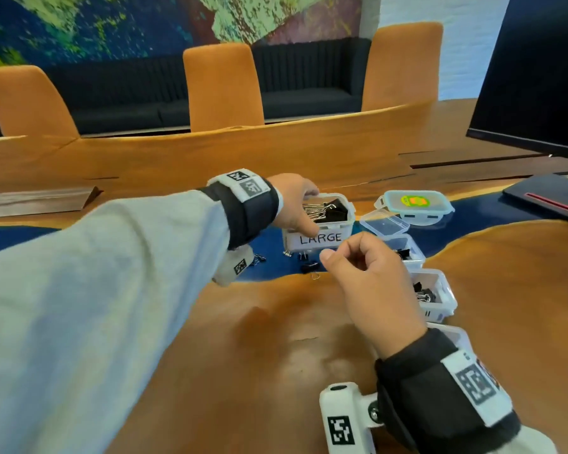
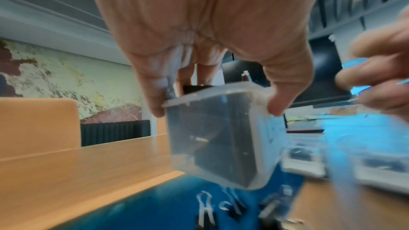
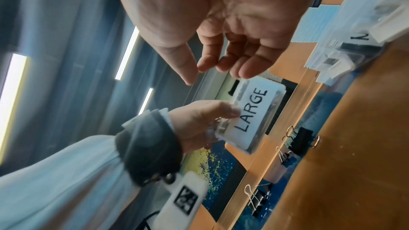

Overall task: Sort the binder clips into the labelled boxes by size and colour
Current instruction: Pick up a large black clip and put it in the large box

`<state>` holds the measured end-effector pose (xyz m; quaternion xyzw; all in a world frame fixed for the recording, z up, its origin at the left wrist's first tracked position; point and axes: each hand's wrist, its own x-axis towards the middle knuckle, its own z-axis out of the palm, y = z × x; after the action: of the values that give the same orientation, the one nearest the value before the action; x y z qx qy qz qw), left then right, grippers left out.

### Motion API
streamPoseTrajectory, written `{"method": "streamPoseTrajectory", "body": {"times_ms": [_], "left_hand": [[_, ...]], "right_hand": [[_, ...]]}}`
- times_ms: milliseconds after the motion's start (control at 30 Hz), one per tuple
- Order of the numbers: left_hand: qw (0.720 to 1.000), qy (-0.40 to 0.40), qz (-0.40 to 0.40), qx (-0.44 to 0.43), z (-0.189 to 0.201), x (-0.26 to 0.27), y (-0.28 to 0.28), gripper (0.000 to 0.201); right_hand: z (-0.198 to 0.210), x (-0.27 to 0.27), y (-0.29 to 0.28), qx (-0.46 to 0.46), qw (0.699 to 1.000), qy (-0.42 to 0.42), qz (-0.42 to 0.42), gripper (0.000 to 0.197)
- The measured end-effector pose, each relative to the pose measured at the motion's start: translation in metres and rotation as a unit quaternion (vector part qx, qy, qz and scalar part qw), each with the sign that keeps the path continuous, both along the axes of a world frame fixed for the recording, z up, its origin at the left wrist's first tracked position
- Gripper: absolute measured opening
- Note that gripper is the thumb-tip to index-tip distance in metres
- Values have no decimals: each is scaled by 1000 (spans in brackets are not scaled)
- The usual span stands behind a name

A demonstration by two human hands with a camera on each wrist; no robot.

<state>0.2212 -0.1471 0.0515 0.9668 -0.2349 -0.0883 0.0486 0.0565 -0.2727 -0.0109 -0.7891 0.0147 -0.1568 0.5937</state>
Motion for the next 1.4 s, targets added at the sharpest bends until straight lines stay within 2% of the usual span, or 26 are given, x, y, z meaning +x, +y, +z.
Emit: {"method": "streamPoseTrajectory", "body": {"times_ms": [100, 300, 433, 600, 733, 833, 967, 1100, 1200, 1300, 1400], "left_hand": [[999, -13, -1, 33, -9, 23, -24, 80], [1000, 6, -2, 11, -28, 41, -53, 96], [1000, 16, -4, 10, -35, 40, -55, 98], [999, 25, 34, -6, -26, 36, -37, 118], [997, 19, 80, -14, -3, 37, 4, 104], [991, 93, 93, 38, 4, 38, 49, 93], [975, 162, 123, 88, -14, 34, 89, 54], [974, 161, 131, 97, -38, 24, 97, 38], [977, 129, 122, 118, -47, 18, 97, 21], [981, 110, 115, 107, -42, 8, 95, 12], [988, 98, 112, 49, -27, -6, 99, 11]], "right_hand": [[0, 0, -1, -1, 1000, 8, 3, 19], [-3, 3, 1, 16, 1000, 24, 11, 18], [-2, 3, 1, 19, 1000, 21, 11, 18], [-3, 2, 2, 17, 1000, 19, 19, 17], [-4, 2, 2, 16, 999, 21, 23, 18], [-4, 2, 2, 23, 999, 21, 25, 17], [-6, 4, 5, 46, 998, 25, 32, 16], [-7, 3, 6, 54, 997, 23, 41, 17], [-7, 4, 5, 61, 997, 22, 45, 17], [-7, 5, 5, 59, 997, 21, 48, 16], [-8, 5, 5, 58, 997, 19, 53, 16]]}}
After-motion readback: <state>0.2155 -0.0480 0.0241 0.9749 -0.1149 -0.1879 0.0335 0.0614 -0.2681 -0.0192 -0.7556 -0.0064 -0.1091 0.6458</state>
